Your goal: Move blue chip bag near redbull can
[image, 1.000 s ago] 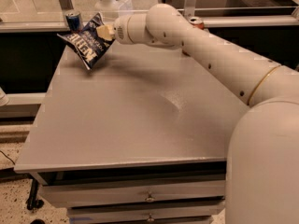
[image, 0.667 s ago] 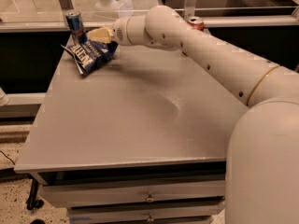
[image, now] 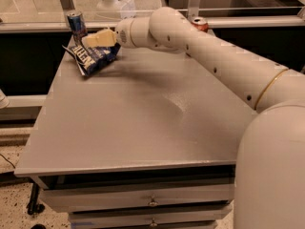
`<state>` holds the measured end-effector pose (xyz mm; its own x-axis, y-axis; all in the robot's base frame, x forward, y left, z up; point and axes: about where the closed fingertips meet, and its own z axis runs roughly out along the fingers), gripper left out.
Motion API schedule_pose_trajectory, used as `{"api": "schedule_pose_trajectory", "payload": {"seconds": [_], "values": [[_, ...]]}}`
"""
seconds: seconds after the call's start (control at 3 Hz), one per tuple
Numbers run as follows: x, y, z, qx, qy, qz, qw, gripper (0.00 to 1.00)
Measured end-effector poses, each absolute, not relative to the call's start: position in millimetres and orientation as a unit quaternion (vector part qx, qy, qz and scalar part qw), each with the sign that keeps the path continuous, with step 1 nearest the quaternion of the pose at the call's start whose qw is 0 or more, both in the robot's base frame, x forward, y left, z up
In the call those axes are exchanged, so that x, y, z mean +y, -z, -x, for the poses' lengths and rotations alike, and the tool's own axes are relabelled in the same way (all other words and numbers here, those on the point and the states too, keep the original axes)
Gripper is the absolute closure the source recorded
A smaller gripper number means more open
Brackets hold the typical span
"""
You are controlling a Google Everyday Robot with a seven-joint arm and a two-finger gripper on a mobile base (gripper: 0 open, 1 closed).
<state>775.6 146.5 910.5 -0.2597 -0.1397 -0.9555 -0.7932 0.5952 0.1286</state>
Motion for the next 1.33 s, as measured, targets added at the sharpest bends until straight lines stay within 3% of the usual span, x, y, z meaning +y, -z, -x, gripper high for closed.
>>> {"api": "schedule_pose_trajectory", "payload": {"seconds": [1.0, 1.33], "values": [[103, -922, -709, 0.723, -0.318, 0.298, 0.537, 0.0], [52, -908, -655, 0.719, -0.334, 0.28, 0.542, 0.0]]}}
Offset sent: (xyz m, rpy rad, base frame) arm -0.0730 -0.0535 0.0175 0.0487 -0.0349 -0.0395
